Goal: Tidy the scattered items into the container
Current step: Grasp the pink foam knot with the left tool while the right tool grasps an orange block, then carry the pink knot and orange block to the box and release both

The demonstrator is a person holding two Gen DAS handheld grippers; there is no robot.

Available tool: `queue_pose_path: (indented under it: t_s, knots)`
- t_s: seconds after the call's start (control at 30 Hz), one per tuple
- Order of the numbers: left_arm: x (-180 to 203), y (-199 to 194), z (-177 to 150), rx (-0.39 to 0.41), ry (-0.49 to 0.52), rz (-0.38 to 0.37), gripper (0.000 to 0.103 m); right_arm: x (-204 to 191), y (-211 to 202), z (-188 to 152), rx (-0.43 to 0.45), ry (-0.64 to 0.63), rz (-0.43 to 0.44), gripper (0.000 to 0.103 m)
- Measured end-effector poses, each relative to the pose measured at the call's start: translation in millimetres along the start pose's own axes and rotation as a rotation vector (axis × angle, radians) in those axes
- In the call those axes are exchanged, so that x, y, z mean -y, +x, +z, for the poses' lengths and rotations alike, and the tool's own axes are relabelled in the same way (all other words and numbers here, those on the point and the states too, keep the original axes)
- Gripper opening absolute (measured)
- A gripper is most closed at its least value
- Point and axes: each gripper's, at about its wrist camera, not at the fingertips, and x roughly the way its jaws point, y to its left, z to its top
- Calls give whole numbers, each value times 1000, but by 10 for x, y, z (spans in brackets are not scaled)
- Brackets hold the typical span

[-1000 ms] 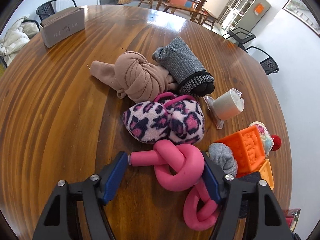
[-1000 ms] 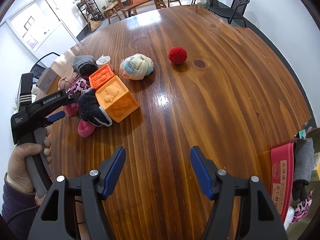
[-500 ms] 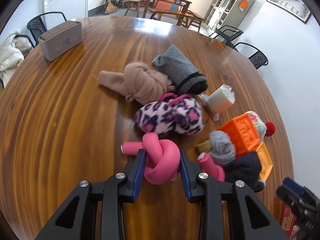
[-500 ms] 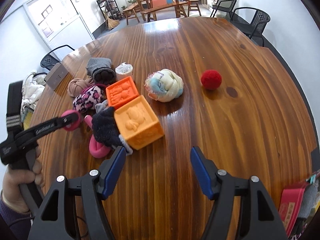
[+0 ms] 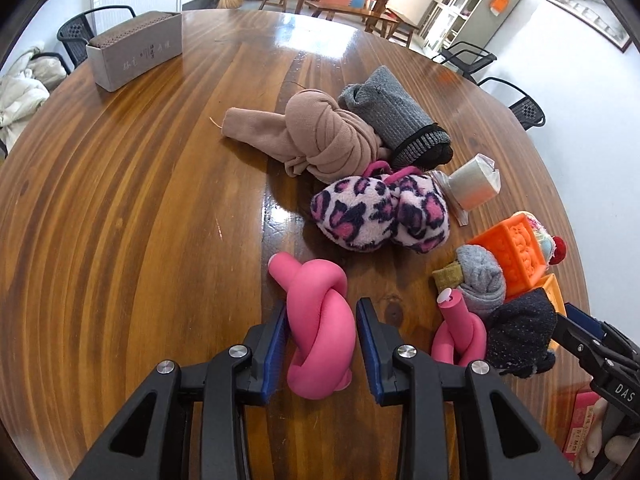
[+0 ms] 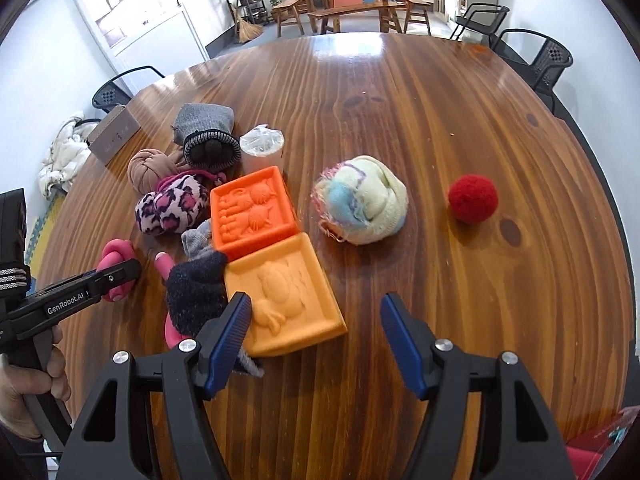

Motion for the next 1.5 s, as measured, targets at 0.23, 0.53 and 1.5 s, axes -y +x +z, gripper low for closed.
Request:
queue_pose_path:
  t_s: [0.23, 0.53, 1.5]
  knots:
    - [-179, -78, -45, 2, 6, 7, 35, -67, 54, 23, -29, -32, 59, 71]
    - [-185, -111, -92, 7, 16, 9, 35, -162, 95, -18, -60, -50, 92, 71]
    - [287, -457, -407, 49, 97, -4, 32, 230, -460, -445, 37, 109, -32, 58]
